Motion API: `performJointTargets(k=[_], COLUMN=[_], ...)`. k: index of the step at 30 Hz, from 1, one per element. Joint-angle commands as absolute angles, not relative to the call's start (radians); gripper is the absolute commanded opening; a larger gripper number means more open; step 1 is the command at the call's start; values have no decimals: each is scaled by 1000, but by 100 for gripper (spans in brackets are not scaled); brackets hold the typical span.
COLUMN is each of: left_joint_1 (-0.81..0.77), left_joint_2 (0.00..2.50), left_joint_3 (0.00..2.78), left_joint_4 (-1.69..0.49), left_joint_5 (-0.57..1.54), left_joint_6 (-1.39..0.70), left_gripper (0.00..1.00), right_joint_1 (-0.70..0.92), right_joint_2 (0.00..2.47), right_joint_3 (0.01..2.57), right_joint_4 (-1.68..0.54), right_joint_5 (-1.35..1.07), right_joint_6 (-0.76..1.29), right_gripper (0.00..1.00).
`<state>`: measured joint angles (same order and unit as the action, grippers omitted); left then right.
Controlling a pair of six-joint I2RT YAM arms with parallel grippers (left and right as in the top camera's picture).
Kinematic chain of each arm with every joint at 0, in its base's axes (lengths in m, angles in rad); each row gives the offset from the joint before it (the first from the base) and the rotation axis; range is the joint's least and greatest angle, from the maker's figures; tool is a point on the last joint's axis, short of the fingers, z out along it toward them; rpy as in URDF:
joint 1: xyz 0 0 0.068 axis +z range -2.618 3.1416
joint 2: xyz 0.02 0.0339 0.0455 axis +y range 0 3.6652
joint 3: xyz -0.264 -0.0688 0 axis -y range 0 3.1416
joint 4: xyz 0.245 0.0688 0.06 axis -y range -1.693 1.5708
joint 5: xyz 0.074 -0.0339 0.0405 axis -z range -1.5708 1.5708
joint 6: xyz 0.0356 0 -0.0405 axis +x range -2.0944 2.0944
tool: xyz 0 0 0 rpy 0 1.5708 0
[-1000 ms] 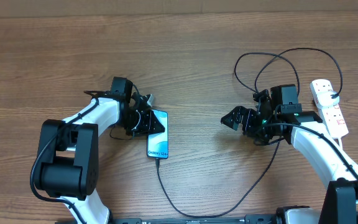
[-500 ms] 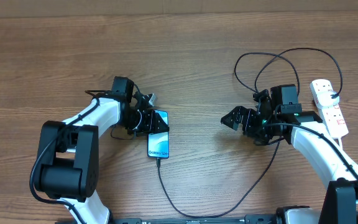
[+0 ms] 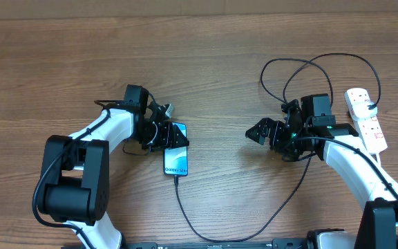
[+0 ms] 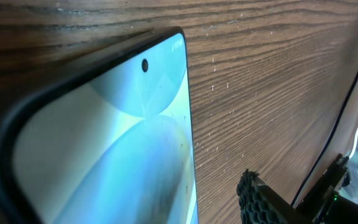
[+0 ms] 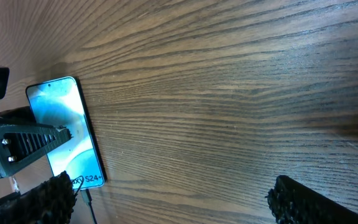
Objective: Plug charger to phone and switch on socket
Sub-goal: 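Lay the phone flat on the table with the left gripper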
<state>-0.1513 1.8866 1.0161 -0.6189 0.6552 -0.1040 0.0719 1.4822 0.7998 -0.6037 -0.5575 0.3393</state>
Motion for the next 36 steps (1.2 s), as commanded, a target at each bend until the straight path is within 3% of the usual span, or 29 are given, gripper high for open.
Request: performJointTargets(k=[1, 11, 36], left_joint_1=[-150, -150, -150], left_joint_2=[1930, 1930, 1930], left_joint_3=[983, 983, 984], left_joint_4=[-632, -670, -638], left_joint_5=[460, 341, 329], left_joint_6=[-93, -146, -112], left_gripper=[52, 56, 65], right_joint_1=[72, 72, 72], right_joint_2=[1475, 1475, 1475], right_joint_3=[820, 820, 820], right_joint_4=[-600, -600, -600], right_joint_5=[-550, -550, -550], right_joint_6=[332, 332, 332], right_gripper=[100, 100, 100])
